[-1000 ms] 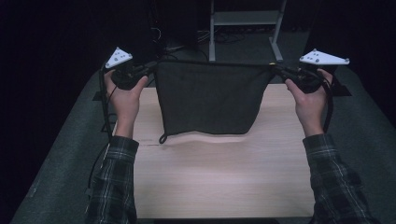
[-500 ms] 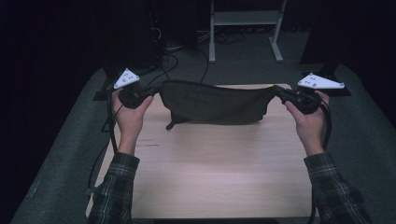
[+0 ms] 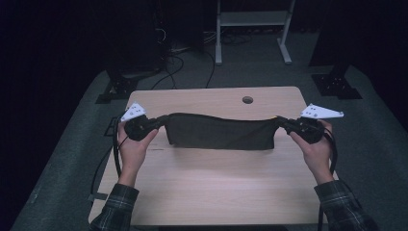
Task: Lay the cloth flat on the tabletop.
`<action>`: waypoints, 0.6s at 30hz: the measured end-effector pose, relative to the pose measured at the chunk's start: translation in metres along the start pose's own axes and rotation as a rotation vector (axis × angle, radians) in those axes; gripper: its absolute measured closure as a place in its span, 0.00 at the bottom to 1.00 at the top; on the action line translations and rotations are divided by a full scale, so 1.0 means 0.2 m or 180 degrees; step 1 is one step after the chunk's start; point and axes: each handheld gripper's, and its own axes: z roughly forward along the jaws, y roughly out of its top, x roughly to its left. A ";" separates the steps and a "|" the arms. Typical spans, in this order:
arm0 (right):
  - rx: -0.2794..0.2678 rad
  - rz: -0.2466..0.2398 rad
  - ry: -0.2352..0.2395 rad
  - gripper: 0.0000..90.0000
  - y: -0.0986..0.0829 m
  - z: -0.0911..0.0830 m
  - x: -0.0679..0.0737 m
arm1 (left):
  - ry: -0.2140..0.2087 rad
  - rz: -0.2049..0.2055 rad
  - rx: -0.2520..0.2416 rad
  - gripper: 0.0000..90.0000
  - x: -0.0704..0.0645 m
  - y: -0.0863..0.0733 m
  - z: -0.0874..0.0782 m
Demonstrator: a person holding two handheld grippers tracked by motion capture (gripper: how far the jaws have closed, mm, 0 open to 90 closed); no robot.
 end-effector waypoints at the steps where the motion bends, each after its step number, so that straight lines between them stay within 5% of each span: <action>1: 0.0000 0.0000 0.0000 0.95 0.00 0.00 0.00 | 0.0000 0.0000 0.0000 0.96 0.00 0.00 0.00; 18: 0.0428 0.0076 0.0189 0.95 -0.26 -0.01 0.05 | -0.0325 -0.0247 0.0261 0.96 -0.11 -0.32 -0.09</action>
